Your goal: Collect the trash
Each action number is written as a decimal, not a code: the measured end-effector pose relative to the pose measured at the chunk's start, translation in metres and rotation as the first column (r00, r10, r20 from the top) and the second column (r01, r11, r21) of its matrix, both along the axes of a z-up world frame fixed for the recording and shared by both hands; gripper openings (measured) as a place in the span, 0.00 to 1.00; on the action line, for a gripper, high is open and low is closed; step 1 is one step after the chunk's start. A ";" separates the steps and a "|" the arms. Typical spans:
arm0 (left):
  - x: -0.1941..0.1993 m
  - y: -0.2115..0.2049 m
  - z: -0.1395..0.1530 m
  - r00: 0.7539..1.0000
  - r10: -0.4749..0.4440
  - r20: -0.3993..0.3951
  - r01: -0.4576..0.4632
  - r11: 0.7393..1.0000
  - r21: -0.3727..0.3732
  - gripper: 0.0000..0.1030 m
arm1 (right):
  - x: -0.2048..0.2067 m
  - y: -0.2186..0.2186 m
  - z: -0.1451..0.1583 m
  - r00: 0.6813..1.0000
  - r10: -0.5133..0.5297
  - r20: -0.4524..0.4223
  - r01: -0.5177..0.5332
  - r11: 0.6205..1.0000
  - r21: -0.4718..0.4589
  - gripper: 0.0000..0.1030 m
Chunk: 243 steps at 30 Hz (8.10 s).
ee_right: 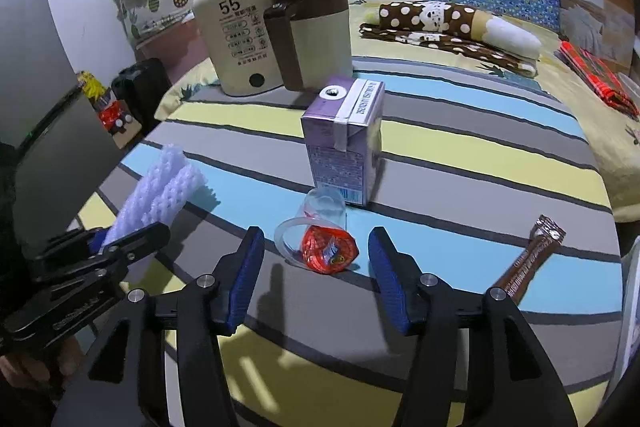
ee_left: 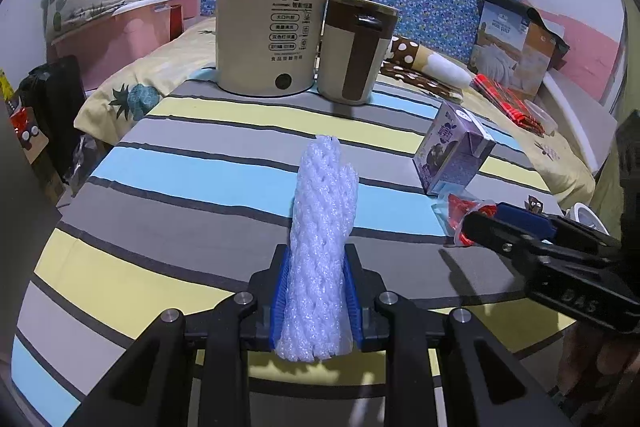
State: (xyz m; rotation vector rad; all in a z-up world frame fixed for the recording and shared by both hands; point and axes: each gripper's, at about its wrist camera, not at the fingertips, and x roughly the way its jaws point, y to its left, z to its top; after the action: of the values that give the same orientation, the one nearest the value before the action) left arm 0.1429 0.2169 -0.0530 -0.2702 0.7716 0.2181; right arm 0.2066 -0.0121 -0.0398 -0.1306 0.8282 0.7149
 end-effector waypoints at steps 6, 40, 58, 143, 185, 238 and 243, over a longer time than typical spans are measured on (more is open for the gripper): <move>-0.001 -0.003 0.002 1.000 -0.003 0.009 0.003 1.000 0.011 0.25 | 0.004 0.002 -0.004 1.000 -0.006 -0.019 0.006 1.000 -0.001 0.46; -0.001 -0.148 0.017 0.972 -0.226 0.056 0.226 0.974 0.021 0.25 | -0.033 -0.140 0.021 0.987 -0.163 0.003 0.162 0.982 0.096 0.45; 0.021 -0.246 0.036 0.918 -0.389 0.075 0.388 0.921 0.025 0.25 | -0.031 -0.229 0.023 0.943 -0.331 0.015 0.326 0.935 0.136 0.45; 0.038 -0.287 0.058 0.873 -0.467 0.141 0.473 0.881 -0.010 0.52 | -0.039 -0.276 0.027 0.905 -0.426 0.004 0.418 0.890 0.182 0.53; 0.040 -0.131 0.044 0.973 -0.200 0.116 0.197 0.980 0.037 0.52 | -0.012 -0.145 0.021 0.971 -0.235 -0.043 0.239 0.963 0.122 0.53; 0.071 -0.096 0.031 0.983 -0.140 0.122 0.137 0.990 0.032 0.36 | 0.024 -0.111 -0.010 0.961 -0.269 -0.063 0.268 0.963 -0.022 0.26; 0.063 -0.104 0.030 0.980 -0.161 0.120 0.158 0.987 0.031 0.36 | 0.015 -0.116 -0.006 0.967 -0.248 -0.055 0.249 0.969 -0.004 0.25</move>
State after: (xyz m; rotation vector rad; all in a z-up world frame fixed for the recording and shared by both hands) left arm 0.2060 0.1130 -0.0227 -0.1984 0.6656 0.0574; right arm 0.2211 -0.1283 -0.0455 -0.0033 0.8779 0.4849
